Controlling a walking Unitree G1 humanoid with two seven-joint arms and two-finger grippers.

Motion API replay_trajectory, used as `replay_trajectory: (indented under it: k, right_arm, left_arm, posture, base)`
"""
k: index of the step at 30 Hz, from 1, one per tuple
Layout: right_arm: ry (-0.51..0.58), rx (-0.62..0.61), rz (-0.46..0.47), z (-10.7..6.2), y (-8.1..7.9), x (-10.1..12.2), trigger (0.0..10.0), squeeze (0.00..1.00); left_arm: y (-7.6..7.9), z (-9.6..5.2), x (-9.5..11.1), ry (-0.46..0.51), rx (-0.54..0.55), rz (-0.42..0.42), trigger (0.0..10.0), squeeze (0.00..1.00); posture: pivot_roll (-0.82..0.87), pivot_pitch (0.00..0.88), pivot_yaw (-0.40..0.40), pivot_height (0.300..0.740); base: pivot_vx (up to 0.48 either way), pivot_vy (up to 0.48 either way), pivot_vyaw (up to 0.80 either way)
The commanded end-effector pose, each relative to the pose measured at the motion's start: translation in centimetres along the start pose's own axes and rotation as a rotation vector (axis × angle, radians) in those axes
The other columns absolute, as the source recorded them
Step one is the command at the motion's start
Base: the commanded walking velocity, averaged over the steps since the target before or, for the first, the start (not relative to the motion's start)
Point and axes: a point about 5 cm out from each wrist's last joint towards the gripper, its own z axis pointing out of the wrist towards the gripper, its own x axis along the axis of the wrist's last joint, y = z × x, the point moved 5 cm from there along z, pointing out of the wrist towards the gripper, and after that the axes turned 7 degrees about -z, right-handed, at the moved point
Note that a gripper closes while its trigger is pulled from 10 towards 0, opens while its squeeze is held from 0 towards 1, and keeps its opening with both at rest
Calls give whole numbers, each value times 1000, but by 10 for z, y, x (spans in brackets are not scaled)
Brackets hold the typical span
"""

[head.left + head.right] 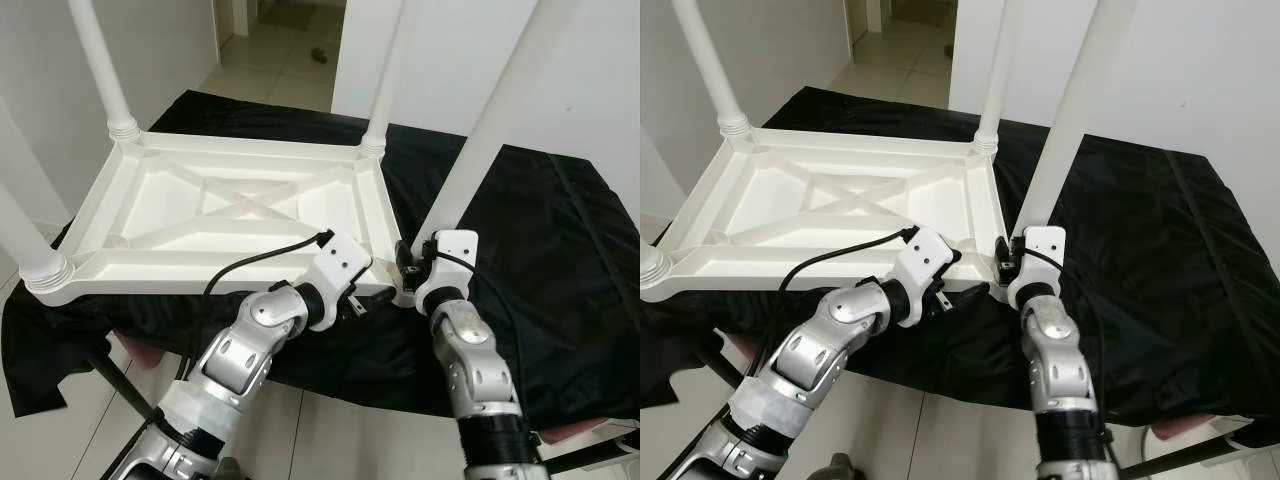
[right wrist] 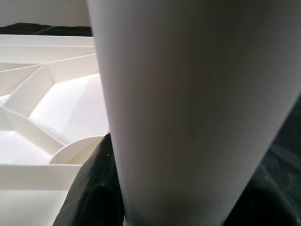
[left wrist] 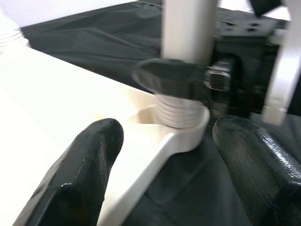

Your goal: Building children table

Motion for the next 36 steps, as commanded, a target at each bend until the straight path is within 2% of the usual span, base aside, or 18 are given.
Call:
replay_trajectory:
  k: [1,8,9,12,13,14,15,23,27,28,29,30,33,36]
  right_arm:
    - [-98,-79,-31,-8,12,-24,0,0]
    - [-93,-125,-7,-12,12,-21,0,0]
    - [-97,-125,3,-14,11,-20,1020,0]
    - [-99,-121,9,-15,10,-20,1020,0]
    - [-104,-126,9,-16,9,-18,10000,0]
    - [-104,-128,11,-16,8,-17,10000,0]
    - [-83,-119,12,-13,10,-12,10000,1000]
    - [-19,-55,-15,1,19,0,10000,1000]
    - [-14,-41,-20,2,20,1,10000,1000]
    - [-13,10,-16,5,18,2,10000,0]
    - [-8,105,-25,9,13,4,10000,0]
    - [-8,105,-25,9,13,4,10000,0]
    - [32,304,-54,12,6,14,10000,0]
    - [62,458,-159,9,3,15,10000,0]
  left_arm:
    - [-3,1,-1,-3,22,2,10000,0]
    - [-6,0,1,0,28,15,10000,0]
    - [-7,-1,1,0,30,19,10000,0]
    - [-7,-1,1,0,31,21,10000,0]
    - [-8,-1,0,0,32,21,10000,0]
    - [-8,-2,0,0,34,24,10000,0]
    - [-8,-1,0,1,37,25,10000,0]
    - [-8,0,2,12,45,30,10000,0]
    - [-8,0,3,15,48,33,10000,0]
    - [-8,0,4,17,51,34,10000,0]
    - [-9,-1,4,19,52,33,10000,0]
    - [-9,-1,4,19,52,33,10000,0]
    - [-9,-2,4,18,52,35,10000,0]
    - [-10,-2,5,17,52,41,10000,0]
  posture:
    - [112,34,-49,740]
    - [115,24,-53,740]
    - [116,20,-57,740]
    - [116,20,-57,740]
    - [116,20,-57,740]
    - [115,15,-57,740]
    - [117,9,-60,740]
    - [121,2,-70,740]
    - [122,1,-71,740]
    - [125,3,-76,740]
    - [126,4,-76,740]
    - [126,4,-76,740]
    - [125,8,-75,740]
    - [125,13,-73,740]
  base:
    - [0,0,0]
    - [0,0,0]
    - [0,0,0]
    - [0,0,0]
    - [0,0,0]
    - [0,0,0]
    - [0,0,0]
    - [0,0,0]
    - [0,0,0]
    - [0,0,0]
    - [0,0,0]
    - [0,0,0]
    - [0,0,0]
    - [0,0,0]
